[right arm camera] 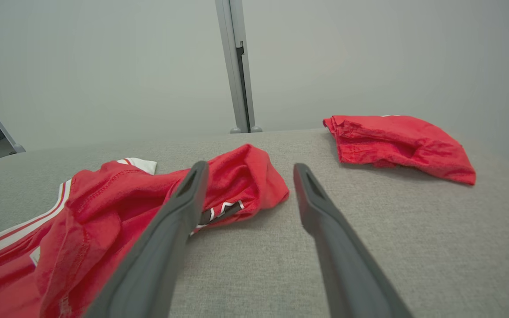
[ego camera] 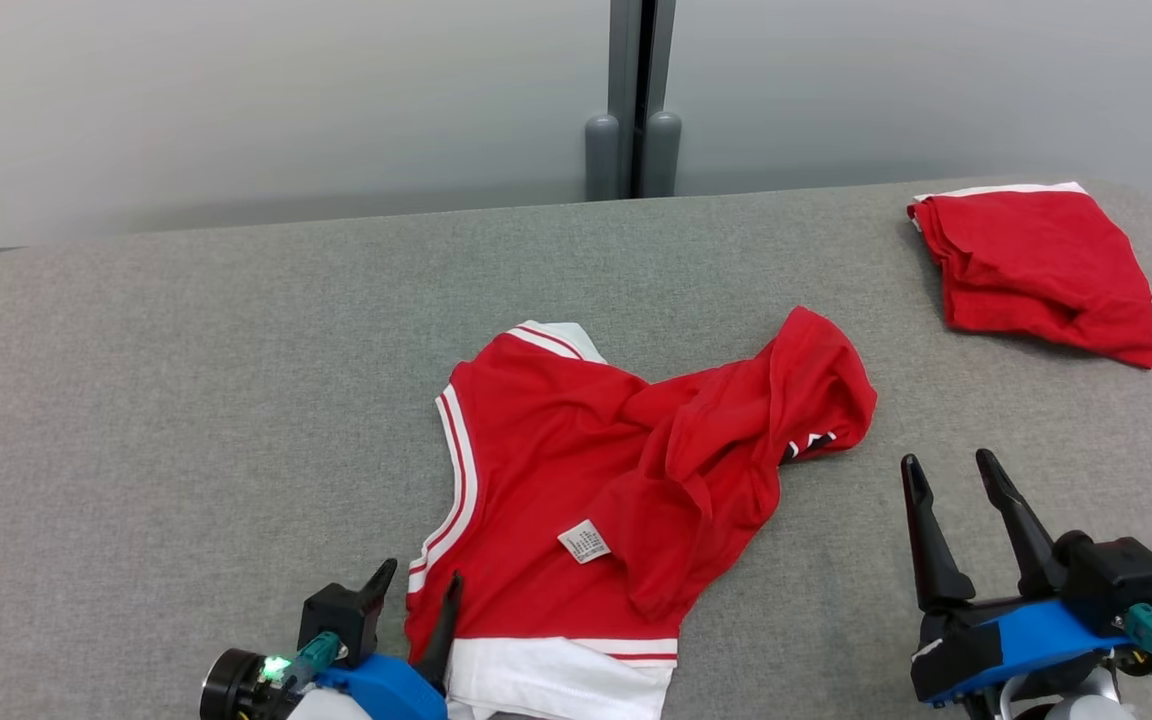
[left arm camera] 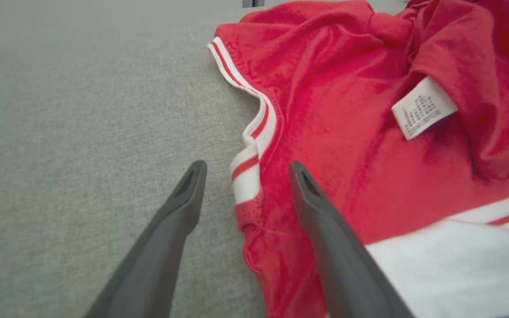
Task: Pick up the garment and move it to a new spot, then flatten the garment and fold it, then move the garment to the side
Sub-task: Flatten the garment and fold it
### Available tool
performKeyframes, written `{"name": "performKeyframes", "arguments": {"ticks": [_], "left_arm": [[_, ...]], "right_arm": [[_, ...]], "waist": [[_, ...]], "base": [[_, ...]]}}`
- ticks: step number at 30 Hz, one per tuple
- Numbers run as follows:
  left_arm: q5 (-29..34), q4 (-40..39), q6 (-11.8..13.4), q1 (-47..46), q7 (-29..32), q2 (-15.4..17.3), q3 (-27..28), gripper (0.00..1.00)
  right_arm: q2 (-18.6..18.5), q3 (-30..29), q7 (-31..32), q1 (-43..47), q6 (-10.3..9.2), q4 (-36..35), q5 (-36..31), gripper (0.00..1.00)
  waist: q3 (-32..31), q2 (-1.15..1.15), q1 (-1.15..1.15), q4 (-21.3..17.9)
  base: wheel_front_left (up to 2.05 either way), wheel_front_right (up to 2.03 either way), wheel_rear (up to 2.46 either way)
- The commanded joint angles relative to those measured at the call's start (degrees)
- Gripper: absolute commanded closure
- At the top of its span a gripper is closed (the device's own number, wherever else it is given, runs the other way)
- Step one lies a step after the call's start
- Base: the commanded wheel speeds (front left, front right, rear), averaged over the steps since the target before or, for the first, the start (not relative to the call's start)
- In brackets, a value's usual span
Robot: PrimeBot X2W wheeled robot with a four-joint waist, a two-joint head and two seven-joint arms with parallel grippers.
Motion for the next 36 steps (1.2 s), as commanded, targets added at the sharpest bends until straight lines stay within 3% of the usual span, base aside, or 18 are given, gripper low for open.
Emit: {"name": "performKeyframes", "arguments": {"ticks": [1,4,5,6,7,14,21,29,36], "left_arm": [[-0.3,1.5,-0.2,-1.1,0.5,0.5,-0.1,0.00],[-1.9,4.7,-0.3,-2.1,1.2,0.1,-0.3,0.00],[-2.2,5.5,-0.4,-2.6,1.3,0.0,-0.6,0.51],[-2.6,6.1,-0.4,-3.1,1.0,-0.1,-0.9,0.91],[-3.0,6.7,-0.5,-3.5,0.8,-0.2,-1.1,1.00],[-4.4,7.6,-0.5,-6.7,-2.7,0.4,-1.3,1.00],[-4.5,2.2,1.1,-7.4,-5.7,2.6,0.2,1.00],[-4.7,-8.2,2.7,-4.2,-3.3,4.7,0.6,1.00],[-5.5,-12.3,3.9,-3.0,-1.7,6.0,1.5,1.00]], "right_arm": [[0.0,0.1,0.2,-0.8,0.01,0.3,-0.1,0.00],[0.0,0.1,0.2,-1.1,0.01,0.5,-0.1,0.00],[0.0,0.1,0.1,-1.1,0.01,0.6,-0.1,0.00],[0.0,0.1,0.1,-1.1,0.01,0.6,-0.1,0.00],[0.0,0.0,0.1,-1.1,0.01,0.6,-0.1,0.00],[0.0,-0.9,-0.3,-0.4,0.02,0.7,0.1,0.00],[0.0,-0.8,-0.7,0.1,0.01,0.9,0.8,0.00],[0.0,-0.6,-1.1,-0.3,0.01,1.5,1.3,0.00],[0.0,0.4,-1.4,-1.8,0.01,2.5,1.6,0.00]], "waist": [[0.1,0.00,0.00,-0.3],[0.1,0.00,0.00,-0.7],[0.1,0.00,0.00,-0.8],[0.1,0.00,0.00,-0.9],[0.1,0.00,0.00,-0.9],[-0.6,0.00,0.00,0.9],[-1.3,0.00,0.00,4.1],[-0.6,0.00,0.00,6.2],[0.7,0.00,0.00,4.9]], "base": [[0.00,0.00,0.00],[0.00,0.00,0.00],[0.00,0.00,0.00],[0.00,0.00,0.00],[0.00,0.00,0.00],[0.00,0.00,0.00],[0.00,0.00,0.00],[0.00,0.00,0.00],[0.00,0.00,0.00]]}}
